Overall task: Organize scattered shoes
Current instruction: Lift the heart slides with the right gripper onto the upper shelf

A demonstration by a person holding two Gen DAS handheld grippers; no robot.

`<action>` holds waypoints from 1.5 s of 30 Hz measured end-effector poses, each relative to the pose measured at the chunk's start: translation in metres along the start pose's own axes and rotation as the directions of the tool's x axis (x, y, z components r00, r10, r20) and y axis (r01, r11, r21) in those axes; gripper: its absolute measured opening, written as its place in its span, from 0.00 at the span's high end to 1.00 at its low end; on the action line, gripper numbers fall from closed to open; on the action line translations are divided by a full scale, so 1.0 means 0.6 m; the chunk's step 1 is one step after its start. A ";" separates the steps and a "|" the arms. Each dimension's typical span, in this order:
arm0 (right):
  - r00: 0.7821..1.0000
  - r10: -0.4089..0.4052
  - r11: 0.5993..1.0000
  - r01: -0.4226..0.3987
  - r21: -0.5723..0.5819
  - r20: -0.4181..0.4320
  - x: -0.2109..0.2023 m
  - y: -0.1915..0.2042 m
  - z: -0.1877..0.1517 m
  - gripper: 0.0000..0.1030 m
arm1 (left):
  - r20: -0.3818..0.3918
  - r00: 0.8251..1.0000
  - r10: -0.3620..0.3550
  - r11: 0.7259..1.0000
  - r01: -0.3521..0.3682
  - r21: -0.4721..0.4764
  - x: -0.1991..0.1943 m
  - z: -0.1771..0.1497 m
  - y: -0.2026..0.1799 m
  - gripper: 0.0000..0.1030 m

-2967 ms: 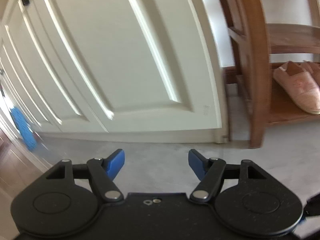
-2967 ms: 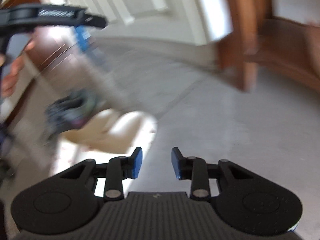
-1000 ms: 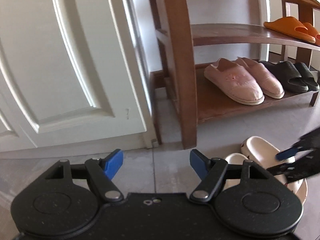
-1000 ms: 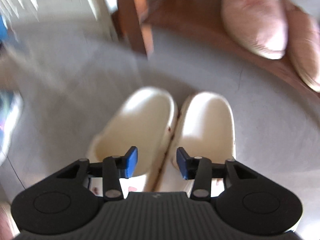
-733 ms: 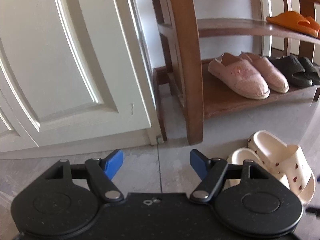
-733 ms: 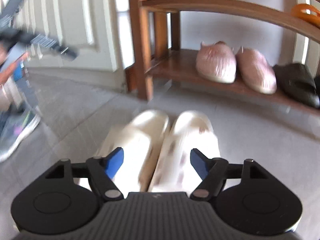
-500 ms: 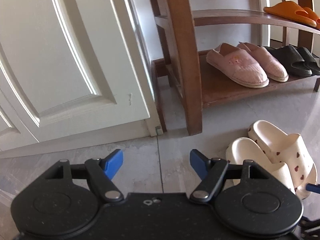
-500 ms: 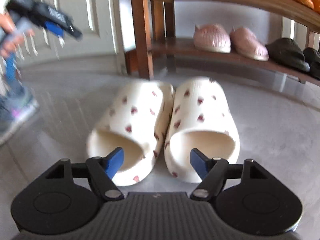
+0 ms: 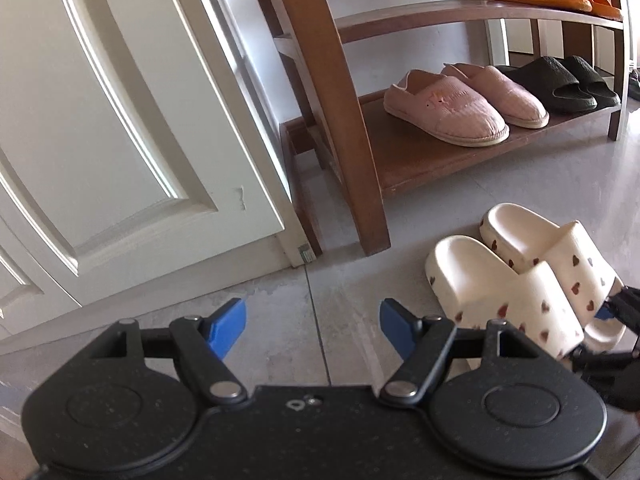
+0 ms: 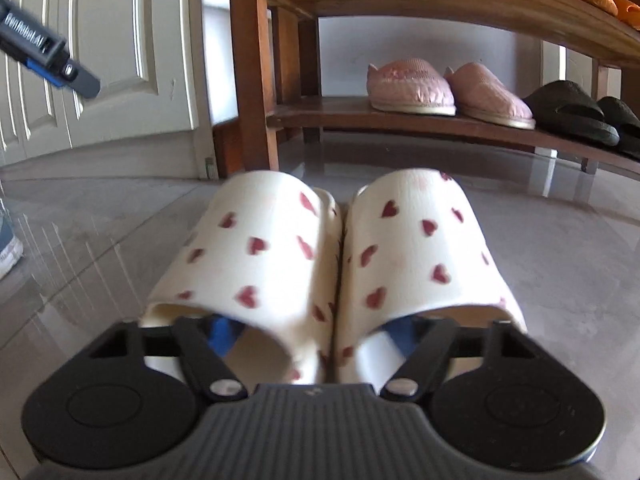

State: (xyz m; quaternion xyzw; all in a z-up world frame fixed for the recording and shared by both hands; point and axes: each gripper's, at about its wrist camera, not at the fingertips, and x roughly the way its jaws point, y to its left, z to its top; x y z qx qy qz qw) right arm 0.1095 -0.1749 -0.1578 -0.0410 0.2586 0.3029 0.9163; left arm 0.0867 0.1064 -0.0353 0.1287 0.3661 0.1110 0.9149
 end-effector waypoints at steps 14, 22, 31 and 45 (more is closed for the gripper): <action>0.996 0.020 0.991 -0.032 0.127 0.091 -0.106 -0.105 0.053 0.73 | 0.150 0.987 -0.053 0.996 0.062 -0.058 -0.026 0.086 -0.028 0.28; 0.960 -0.089 0.989 0.054 0.137 0.267 -0.230 -0.153 0.109 0.72 | 0.262 0.957 -0.124 0.988 0.144 -0.059 -0.041 0.159 -0.094 0.27; 0.845 -0.183 0.983 0.151 0.103 0.502 -0.349 -0.207 0.244 0.68 | 0.355 0.917 -0.184 0.973 0.222 -0.070 -0.070 0.215 -0.153 0.27; 0.758 -0.266 0.964 0.225 0.145 0.595 -0.335 -0.295 0.523 0.63 | 0.367 0.908 -0.204 0.963 0.254 -0.093 -0.090 0.228 -0.164 0.26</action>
